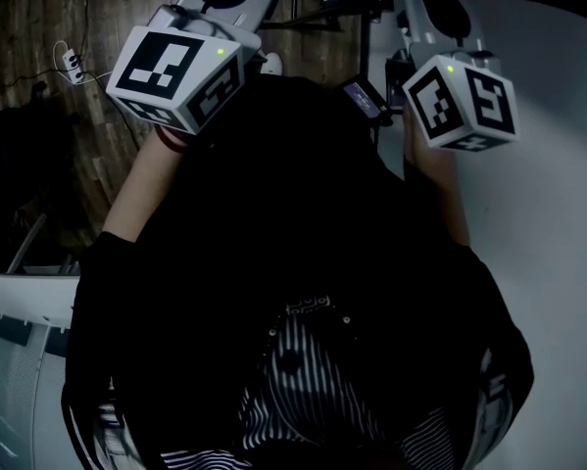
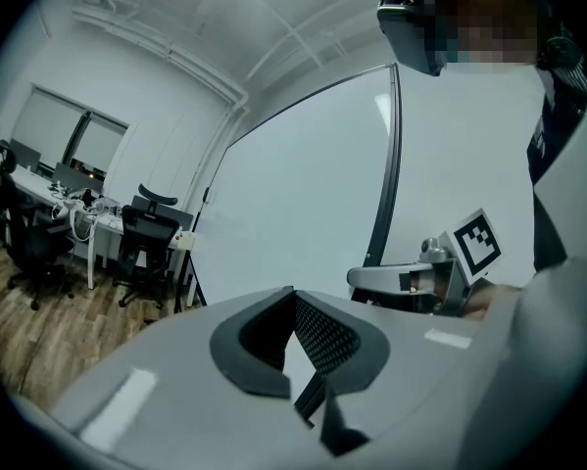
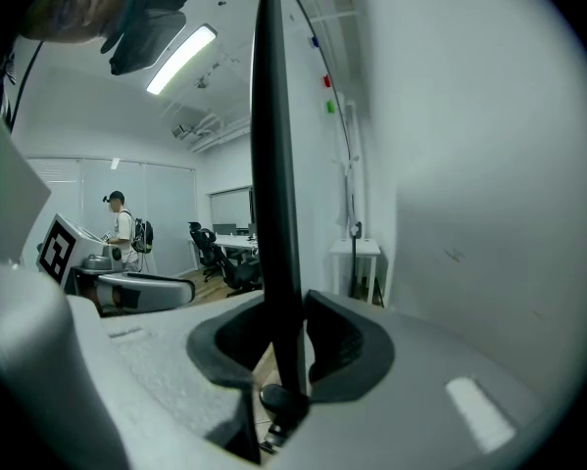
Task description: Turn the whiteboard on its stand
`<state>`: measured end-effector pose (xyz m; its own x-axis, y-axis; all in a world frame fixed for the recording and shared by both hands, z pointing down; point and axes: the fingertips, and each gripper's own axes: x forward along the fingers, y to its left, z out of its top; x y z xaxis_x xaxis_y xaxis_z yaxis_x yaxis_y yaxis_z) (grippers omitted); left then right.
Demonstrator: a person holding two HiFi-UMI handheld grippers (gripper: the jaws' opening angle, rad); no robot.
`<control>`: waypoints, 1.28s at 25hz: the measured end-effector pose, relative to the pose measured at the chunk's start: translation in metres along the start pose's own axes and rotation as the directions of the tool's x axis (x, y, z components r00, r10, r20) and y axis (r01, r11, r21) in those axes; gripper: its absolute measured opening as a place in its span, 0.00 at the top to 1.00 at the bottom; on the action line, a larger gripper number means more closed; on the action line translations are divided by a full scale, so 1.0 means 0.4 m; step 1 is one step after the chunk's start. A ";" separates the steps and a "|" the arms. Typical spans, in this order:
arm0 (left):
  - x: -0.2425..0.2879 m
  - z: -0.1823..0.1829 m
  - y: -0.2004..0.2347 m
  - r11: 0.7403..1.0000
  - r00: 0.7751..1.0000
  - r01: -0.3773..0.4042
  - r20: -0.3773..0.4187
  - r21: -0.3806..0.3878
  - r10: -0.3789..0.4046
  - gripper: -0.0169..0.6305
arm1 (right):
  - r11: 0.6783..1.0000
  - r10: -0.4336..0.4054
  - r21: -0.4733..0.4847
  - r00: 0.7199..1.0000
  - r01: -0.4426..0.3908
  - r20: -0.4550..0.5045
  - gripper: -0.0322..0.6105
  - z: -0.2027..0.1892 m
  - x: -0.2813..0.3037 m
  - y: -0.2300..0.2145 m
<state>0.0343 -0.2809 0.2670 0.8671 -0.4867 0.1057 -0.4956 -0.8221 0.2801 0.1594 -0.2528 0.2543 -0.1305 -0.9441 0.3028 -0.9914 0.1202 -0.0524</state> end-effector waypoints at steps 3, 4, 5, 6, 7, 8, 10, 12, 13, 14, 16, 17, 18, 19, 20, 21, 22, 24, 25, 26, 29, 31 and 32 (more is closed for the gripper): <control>-0.014 0.002 0.000 1.000 1.000 -0.009 -0.003 -0.005 0.009 0.97 | 1.000 -0.010 0.003 1.000 0.010 0.007 0.79 0.014 0.015 -0.020; -0.015 0.005 -0.001 1.000 1.000 -0.009 -0.004 -0.004 0.009 0.97 | 1.000 -0.014 0.004 1.000 0.014 0.012 0.79 0.022 0.023 -0.032; -0.013 0.008 -0.005 1.000 1.000 -0.006 -0.005 0.001 0.006 0.97 | 1.000 -0.018 0.005 1.000 0.018 0.016 0.79 0.029 0.032 -0.048; -0.010 0.012 -0.012 1.000 1.000 -0.002 -0.005 0.008 0.002 0.97 | 1.000 -0.024 0.008 1.000 0.024 0.018 0.80 0.036 0.041 -0.066; -0.006 0.015 -0.021 1.000 1.000 0.003 -0.006 0.015 -0.003 0.97 | 0.999 -0.031 0.010 0.999 0.031 0.019 0.80 0.042 0.048 -0.085; -0.002 0.018 -0.030 1.000 1.000 0.008 -0.007 0.020 -0.008 0.97 | 0.999 -0.040 0.013 0.999 0.040 0.020 0.80 0.048 0.053 -0.104; 0.004 0.023 -0.044 1.000 1.000 0.017 -0.014 0.024 -0.017 0.97 | 0.998 -0.056 0.016 0.998 0.056 0.025 0.81 0.061 0.063 -0.132; 0.007 0.025 -0.048 0.999 1.000 0.021 -0.021 0.026 -0.021 0.97 | 0.998 -0.062 0.014 0.998 0.061 0.034 0.81 0.072 0.072 -0.142; 0.009 0.025 -0.049 0.999 1.000 0.021 -0.021 0.027 -0.020 0.97 | 0.998 -0.061 0.013 0.997 0.061 0.039 0.81 0.075 0.074 -0.145; 0.013 0.024 -0.050 0.999 1.000 0.018 -0.020 0.028 -0.018 0.97 | 0.998 -0.061 0.014 0.997 0.060 0.043 0.81 0.073 0.074 -0.150; 0.021 0.021 -0.055 1.000 1.000 0.015 -0.016 0.027 -0.014 0.97 | 0.998 -0.059 0.014 0.997 0.059 0.048 0.81 0.068 0.071 -0.158; 0.023 0.021 -0.058 1.000 1.000 0.015 -0.016 0.026 -0.015 0.97 | 0.998 -0.056 0.009 0.997 0.056 0.049 0.81 0.068 0.070 -0.158; 0.024 0.022 -0.060 1.000 1.000 0.017 -0.018 0.025 -0.016 0.97 | 0.999 -0.051 0.002 0.998 0.051 0.049 0.81 0.071 0.071 -0.156; 0.024 0.025 -0.059 0.999 1.000 0.020 -0.020 0.025 -0.019 0.97 | 0.999 -0.043 -0.004 0.998 0.043 0.048 0.81 0.076 0.074 -0.153; 0.024 0.030 -0.058 0.999 1.000 0.022 -0.023 0.027 -0.021 0.97 | 0.999 -0.035 -0.009 0.998 0.036 0.047 0.81 0.083 0.078 -0.150; 0.024 0.035 -0.055 0.999 0.999 0.022 -0.024 0.029 -0.022 0.97 | 0.999 -0.030 -0.011 0.999 0.030 0.045 0.80 0.089 0.081 -0.150; 0.022 0.040 -0.054 0.999 0.999 0.021 -0.025 0.031 -0.020 0.97 | 1.000 -0.029 -0.011 0.999 0.029 0.040 0.80 0.091 0.081 -0.151; 0.017 0.043 -0.054 0.999 1.000 0.014 -0.024 0.036 -0.013 0.97 | 0.999 -0.038 -0.007 0.999 0.038 0.026 0.80 0.088 0.071 -0.155; 0.015 0.042 -0.055 0.999 1.000 0.010 -0.023 0.038 -0.009 0.97 | 0.999 -0.043 -0.004 0.999 0.043 0.020 0.81 0.084 0.062 -0.156; 0.013 0.041 -0.056 0.999 1.000 0.007 -0.023 0.039 -0.006 0.97 | 0.999 -0.045 -0.004 0.999 0.046 0.018 0.81 0.079 0.052 -0.157; 0.011 0.039 -0.053 0.999 1.000 0.002 -0.024 0.037 -0.001 0.97 | 0.999 -0.050 -0.017 0.999 0.050 0.020 0.81 0.073 0.031 -0.152; 0.013 0.037 -0.049 0.999 1.000 0.004 -0.026 0.033 -0.003 0.97 | 0.998 -0.043 -0.046 0.999 0.044 0.012 0.80 0.073 0.031 -0.143; 0.016 0.037 -0.047 0.999 1.000 0.006 -0.027 0.032 -0.005 0.97 | 0.997 -0.039 -0.066 0.999 0.039 0.002 0.80 0.072 0.031 -0.140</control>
<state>0.0485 -0.2727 0.2484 0.8707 -0.4744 0.1297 -0.4917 -0.8342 0.2498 0.2135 -0.2799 0.2337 -0.0922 -0.9487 0.3026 -0.9943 0.1038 0.0225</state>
